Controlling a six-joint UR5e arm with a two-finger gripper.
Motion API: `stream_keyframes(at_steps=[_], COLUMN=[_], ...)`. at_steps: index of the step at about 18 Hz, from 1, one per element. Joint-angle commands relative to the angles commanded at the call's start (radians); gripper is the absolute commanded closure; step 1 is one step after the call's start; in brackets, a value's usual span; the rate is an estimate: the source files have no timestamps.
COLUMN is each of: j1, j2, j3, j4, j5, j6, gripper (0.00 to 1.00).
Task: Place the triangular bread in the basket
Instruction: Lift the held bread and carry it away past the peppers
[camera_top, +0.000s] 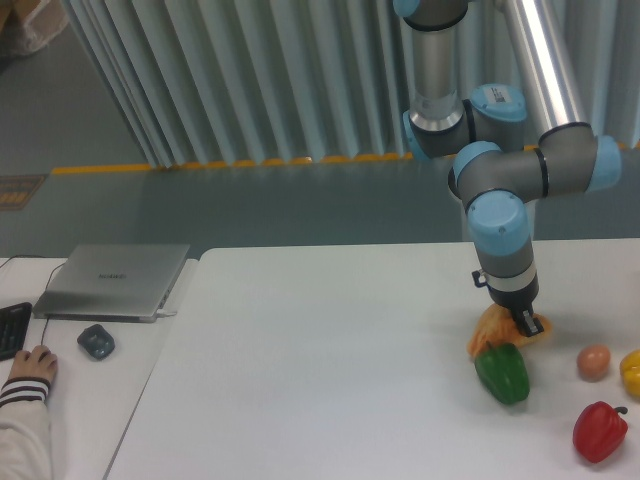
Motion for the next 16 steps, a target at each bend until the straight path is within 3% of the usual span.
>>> stream_keyframes(at_steps=[3, 6, 8, 12, 16], j1=[0.006, 0.058, 0.096, 0.24, 0.394], j2=[0.048, 0.061, 0.062, 0.058, 0.051], j3=[0.023, 0.099, 0.132, 0.192, 0.204], j4=[-0.043, -0.087, -0.088, -0.078, -0.077], j5=[-0.02, -0.052, -0.057, -0.121, -0.149], j6=[0.0, 0.005, 0.006, 0.122, 0.312], gripper=[1.0, 1.0, 1.0, 1.0, 1.0])
